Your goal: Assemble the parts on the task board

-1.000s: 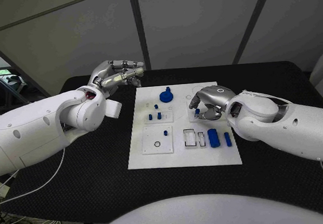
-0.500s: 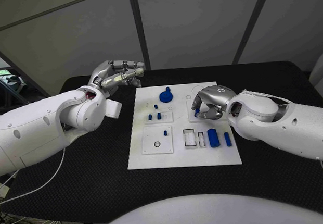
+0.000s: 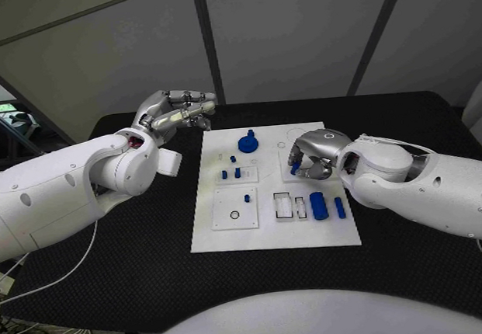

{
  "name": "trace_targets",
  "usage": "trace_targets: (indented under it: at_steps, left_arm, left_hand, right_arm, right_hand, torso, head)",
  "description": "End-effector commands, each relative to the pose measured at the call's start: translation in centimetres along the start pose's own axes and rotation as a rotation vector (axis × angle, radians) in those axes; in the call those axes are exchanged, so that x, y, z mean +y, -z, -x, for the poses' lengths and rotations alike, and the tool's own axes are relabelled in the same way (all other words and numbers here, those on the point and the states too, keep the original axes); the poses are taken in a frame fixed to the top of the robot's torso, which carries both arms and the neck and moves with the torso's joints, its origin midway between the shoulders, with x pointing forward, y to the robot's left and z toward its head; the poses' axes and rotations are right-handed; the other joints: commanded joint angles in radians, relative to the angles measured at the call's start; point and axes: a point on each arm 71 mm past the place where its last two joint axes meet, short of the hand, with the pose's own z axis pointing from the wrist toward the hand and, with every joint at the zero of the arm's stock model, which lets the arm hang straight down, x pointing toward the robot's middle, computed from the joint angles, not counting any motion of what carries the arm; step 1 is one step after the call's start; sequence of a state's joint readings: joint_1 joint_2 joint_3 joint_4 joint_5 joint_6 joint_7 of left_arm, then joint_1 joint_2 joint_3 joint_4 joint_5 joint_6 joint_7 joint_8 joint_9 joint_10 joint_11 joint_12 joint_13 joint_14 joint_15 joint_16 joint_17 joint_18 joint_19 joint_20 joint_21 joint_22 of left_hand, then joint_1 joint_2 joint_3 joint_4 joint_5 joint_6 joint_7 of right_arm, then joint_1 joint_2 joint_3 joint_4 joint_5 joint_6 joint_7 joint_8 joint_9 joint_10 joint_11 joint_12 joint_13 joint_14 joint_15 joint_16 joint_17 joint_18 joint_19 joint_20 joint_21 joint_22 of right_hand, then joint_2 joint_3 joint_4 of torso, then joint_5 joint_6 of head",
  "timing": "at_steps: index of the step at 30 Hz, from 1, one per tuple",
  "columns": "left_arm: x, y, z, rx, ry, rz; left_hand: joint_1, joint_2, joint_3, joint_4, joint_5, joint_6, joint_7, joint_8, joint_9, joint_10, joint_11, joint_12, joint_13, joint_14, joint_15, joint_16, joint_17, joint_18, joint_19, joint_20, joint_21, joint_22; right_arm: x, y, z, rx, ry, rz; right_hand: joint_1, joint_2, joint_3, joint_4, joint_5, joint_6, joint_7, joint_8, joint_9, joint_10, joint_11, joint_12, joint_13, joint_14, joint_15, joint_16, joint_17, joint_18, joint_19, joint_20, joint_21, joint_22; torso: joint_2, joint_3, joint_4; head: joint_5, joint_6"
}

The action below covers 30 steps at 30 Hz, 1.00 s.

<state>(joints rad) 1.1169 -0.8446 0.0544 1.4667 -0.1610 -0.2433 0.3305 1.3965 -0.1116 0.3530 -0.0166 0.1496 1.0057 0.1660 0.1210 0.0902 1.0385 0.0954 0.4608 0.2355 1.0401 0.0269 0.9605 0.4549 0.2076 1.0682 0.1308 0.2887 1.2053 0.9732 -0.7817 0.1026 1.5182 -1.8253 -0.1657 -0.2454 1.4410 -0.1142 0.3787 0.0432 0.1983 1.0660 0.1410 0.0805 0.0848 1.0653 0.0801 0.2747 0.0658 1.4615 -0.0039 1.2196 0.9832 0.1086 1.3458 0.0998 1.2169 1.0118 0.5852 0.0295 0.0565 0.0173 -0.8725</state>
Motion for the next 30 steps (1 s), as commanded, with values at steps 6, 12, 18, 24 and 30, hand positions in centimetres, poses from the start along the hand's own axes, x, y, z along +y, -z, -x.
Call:
trace_targets:
  at_steps: [6, 12, 18, 24, 30]
  left_arm:
    - [-0.1, 0.0, -0.1, 0.009, 0.005, -0.003]
    - [-0.1, -0.1, -0.1, 0.009, 0.005, -0.003]
    - [-0.1, -0.1, 0.0, 0.007, 0.005, -0.002]
    - [0.0, -0.1, 0.2, 0.004, 0.003, -0.001]
    - [0.0, -0.2, 0.2, 0.002, 0.003, 0.0]
  left_hand:
    - [-0.003, 0.009, -0.007, 0.001, -0.006, -0.008, 0.002, 0.003, -0.002, -0.007, 0.001, 0.01, 0.002, -0.005, 0.005, -0.006, -0.002, -0.027, 0.003, 0.003, -0.005, -0.003]
    - [-0.003, 0.009, -0.007, 0.001, -0.006, -0.008, 0.002, 0.003, -0.002, -0.007, 0.001, 0.01, 0.002, -0.005, 0.005, -0.006, -0.002, -0.027, 0.003, 0.003, -0.005, -0.003]
    - [-0.003, 0.009, -0.007, 0.001, -0.006, -0.008, 0.002, 0.003, -0.002, -0.007, 0.001, 0.01, 0.002, -0.005, 0.005, -0.006, -0.002, -0.027, 0.003, 0.003, -0.005, -0.003]
    - [-0.003, 0.009, -0.007, 0.001, -0.006, -0.008, 0.002, 0.003, -0.002, -0.007, 0.001, 0.01, 0.002, -0.005, 0.005, -0.006, -0.002, -0.027, 0.003, 0.003, -0.005, -0.003]
    - [-0.003, 0.009, -0.007, 0.001, -0.006, -0.008, 0.002, 0.003, -0.002, -0.007, 0.001, 0.01, 0.002, -0.005, 0.005, -0.006, -0.002, -0.027, 0.003, 0.003, -0.005, -0.003]
  right_arm:
    - [0.3, -0.1, 0.3, -0.033, 0.003, 0.016]
    - [0.6, 0.1, 1.0, -0.113, -0.031, 0.028]
    - [0.9, 0.7, 1.8, -0.19, -0.065, 0.028]
    - [1.8, 1.4, 3.6, -0.254, -0.097, 0.051]
    - [3.9, 2.1, 4.8, -0.282, -0.15, 0.101]
  right_hand:
    - [0.0, 0.014, 0.031, 0.0, -0.013, 0.074, -0.016, 0.035, 0.017, 0.086, -0.021, 0.012, 0.006, 0.018, -0.016, 0.01, 0.009, -0.006, 0.027, -0.011, 0.037, 0.048]
    - [0.007, 0.03, 0.052, -0.01, -0.066, 0.107, -0.026, 0.051, 0.029, 0.134, -0.035, 0.005, 0.012, 0.021, -0.03, 0.015, 0.015, -0.012, 0.04, -0.025, 0.059, 0.077]
    - [0.009, 0.031, 0.062, -0.016, -0.066, 0.11, -0.026, 0.054, 0.032, 0.144, -0.037, 0.0, 0.014, 0.021, -0.032, 0.017, 0.019, -0.013, 0.043, -0.028, 0.063, 0.083]
    - [0.01, 0.029, 0.064, -0.018, -0.065, 0.111, -0.026, 0.054, 0.034, 0.146, -0.037, -0.003, 0.014, 0.021, -0.033, 0.016, 0.018, -0.013, 0.043, -0.029, 0.064, 0.084]
    - [0.01, 0.028, 0.069, -0.022, -0.06, 0.111, -0.025, 0.055, 0.035, 0.149, -0.037, -0.007, 0.014, 0.021, -0.033, 0.017, 0.019, -0.014, 0.044, -0.03, 0.065, 0.086]
  torso:
    - [0.0, 0.0005, -0.0006]
    - [-0.001, 0.001, -0.0005]
    - [-0.002, 0.0014, -0.0034]
    - [-0.001, 0.0007, -0.0022]
    - [0.0, -0.0008, -0.0007]
  head:
    - [0.001, 0.0]
    - [0.0, 0.0]
    - [-0.001, 0.0]
    - [-0.002, 0.0]
    - [-0.002, 0.0]
